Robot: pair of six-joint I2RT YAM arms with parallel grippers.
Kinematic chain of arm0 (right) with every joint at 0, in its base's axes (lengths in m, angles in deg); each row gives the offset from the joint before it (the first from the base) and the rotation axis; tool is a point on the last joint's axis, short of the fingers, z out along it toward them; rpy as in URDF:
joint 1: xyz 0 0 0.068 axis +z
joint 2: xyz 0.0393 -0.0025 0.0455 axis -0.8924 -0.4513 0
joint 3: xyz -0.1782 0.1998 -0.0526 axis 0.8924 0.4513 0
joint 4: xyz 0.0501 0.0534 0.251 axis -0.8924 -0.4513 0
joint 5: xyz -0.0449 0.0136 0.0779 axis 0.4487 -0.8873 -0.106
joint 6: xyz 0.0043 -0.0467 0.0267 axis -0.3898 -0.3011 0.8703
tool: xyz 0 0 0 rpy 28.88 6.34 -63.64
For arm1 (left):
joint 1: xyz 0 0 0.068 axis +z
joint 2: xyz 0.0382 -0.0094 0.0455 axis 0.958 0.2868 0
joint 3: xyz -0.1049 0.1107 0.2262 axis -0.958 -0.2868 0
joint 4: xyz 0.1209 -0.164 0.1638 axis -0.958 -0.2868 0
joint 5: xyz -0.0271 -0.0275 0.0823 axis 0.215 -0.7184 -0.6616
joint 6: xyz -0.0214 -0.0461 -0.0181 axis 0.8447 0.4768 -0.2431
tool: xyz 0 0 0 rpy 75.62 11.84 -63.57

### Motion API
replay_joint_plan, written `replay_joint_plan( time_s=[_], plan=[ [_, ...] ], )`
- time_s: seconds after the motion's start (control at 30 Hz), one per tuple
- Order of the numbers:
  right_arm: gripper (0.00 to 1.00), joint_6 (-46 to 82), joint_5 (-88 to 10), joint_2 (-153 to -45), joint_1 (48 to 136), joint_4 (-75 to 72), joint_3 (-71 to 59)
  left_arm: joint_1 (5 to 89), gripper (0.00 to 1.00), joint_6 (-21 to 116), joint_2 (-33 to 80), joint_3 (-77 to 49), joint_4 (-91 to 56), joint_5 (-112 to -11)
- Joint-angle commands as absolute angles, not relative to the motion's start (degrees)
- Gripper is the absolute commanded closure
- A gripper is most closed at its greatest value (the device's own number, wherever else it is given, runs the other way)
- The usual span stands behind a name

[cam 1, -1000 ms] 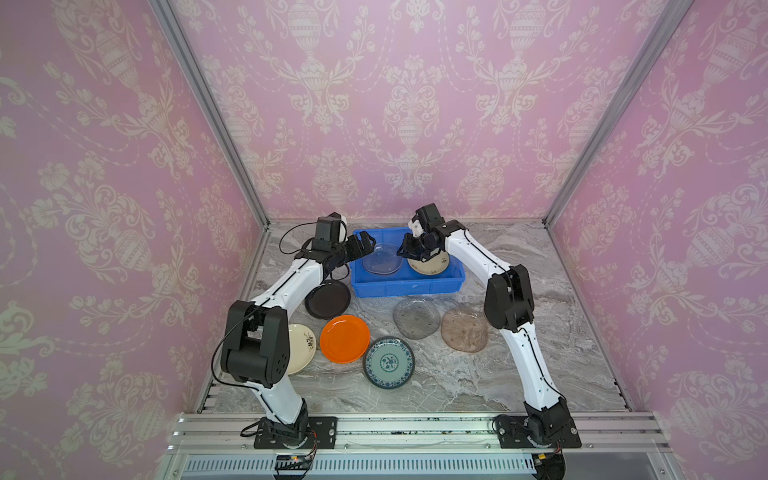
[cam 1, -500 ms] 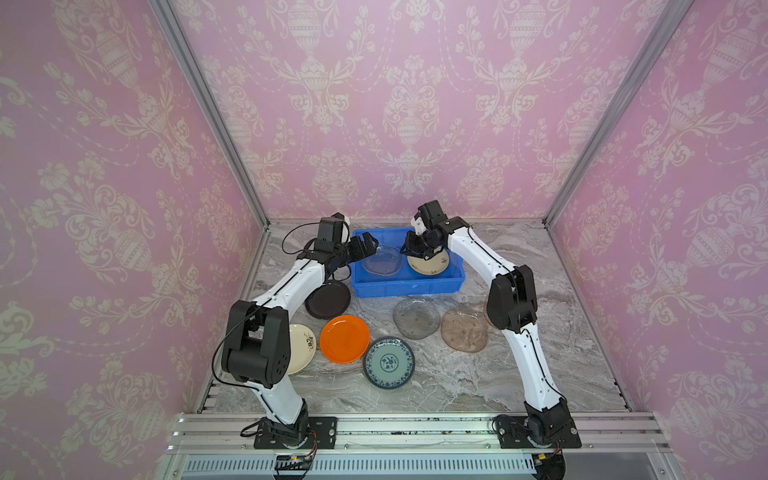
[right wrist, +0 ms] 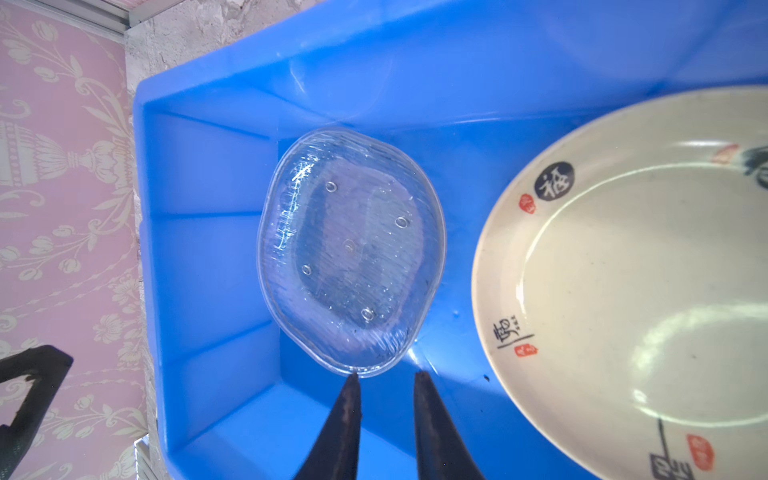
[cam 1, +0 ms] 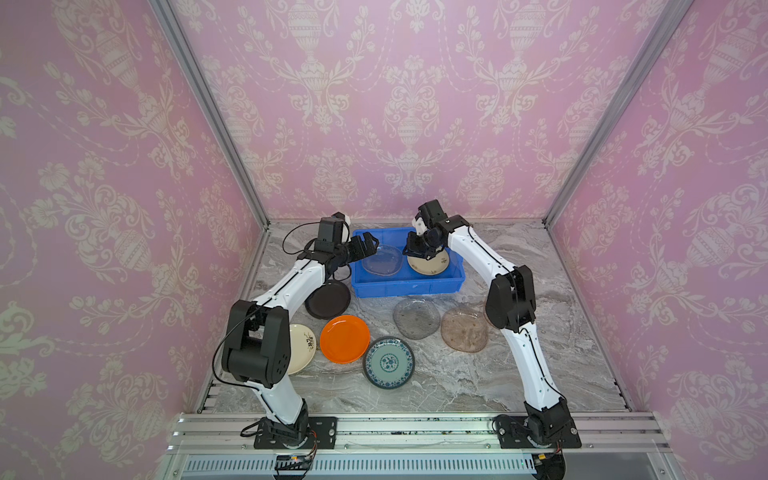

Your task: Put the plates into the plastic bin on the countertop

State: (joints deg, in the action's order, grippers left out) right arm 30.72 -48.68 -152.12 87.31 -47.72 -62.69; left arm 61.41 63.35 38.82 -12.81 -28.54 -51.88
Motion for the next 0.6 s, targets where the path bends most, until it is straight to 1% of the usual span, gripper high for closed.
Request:
replay_joint_plan(
  time_s=[0.0, 0.13, 0.23, 0.43, 0.57],
  plan=[
    [0.74, 31.94, -50.43, -155.32, 87.58, -48.12, -62.70, 60.92, 0.01, 62.08, 38.98, -13.62, -28.12, -50.51],
    [0.74, 32.59, -51.38, -156.32, 87.69, -47.51, -62.61, 60.86, 0.01, 61.82, 38.78, -13.80, -27.87, -50.81],
    [0.74, 32.69, -50.82, -152.79, 87.40, -44.07, -58.75, 60.13, 0.01, 61.26, 39.03, -13.39, -27.12, -49.52],
    [0.74, 33.57, -50.31, -137.21, 84.53, -32.87, -45.10, 53.30, 0.01, 55.78, 40.88, -8.88, -29.58, -49.14],
    [0.74, 33.41, -47.48, -126.00, 81.30, -30.29, -35.90, 48.56, 0.01, 54.78, 43.55, -5.26, -29.46, -47.15]
  ],
)
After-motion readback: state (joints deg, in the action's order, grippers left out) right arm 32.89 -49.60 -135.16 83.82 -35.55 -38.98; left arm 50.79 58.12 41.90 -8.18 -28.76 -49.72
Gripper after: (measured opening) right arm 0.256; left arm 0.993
